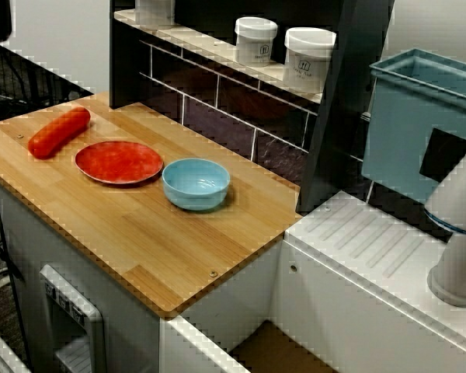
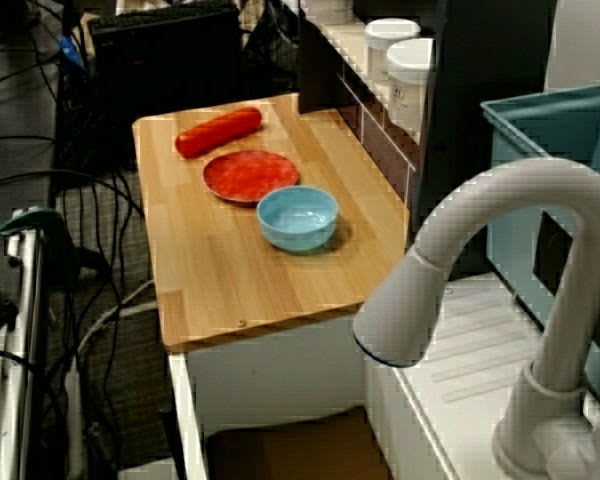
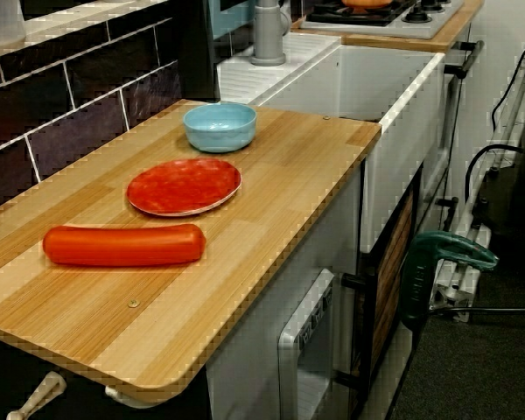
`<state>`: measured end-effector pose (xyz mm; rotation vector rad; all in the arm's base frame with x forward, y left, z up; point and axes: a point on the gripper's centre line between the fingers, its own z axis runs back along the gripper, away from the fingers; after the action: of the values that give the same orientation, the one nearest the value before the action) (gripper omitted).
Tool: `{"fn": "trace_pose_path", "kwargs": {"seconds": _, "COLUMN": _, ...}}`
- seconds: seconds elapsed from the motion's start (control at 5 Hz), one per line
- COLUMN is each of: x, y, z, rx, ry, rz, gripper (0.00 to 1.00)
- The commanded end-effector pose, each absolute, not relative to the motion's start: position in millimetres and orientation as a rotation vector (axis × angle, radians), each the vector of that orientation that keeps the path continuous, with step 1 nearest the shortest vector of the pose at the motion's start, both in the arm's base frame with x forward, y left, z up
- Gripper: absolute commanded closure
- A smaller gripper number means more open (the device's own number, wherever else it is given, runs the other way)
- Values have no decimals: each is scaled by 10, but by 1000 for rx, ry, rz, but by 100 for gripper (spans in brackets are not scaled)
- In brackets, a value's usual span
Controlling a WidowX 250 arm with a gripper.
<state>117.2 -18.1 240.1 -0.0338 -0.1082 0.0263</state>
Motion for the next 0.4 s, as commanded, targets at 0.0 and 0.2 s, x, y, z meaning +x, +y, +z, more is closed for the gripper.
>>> {"fn": "trace_pose_path", "kwargs": {"seconds": 0.0, "x": 1172, "y": -181, "z": 2401, "rx": -34, "ry": -108, "rz": 26, "gripper": 0}}
{"fn": "trace_pose_path", "kwargs": {"seconds": 0.2, "x": 1320, "y": 112, "z": 2369, "rx": -34, "ry": -134, "rz": 60, "gripper": 0}}
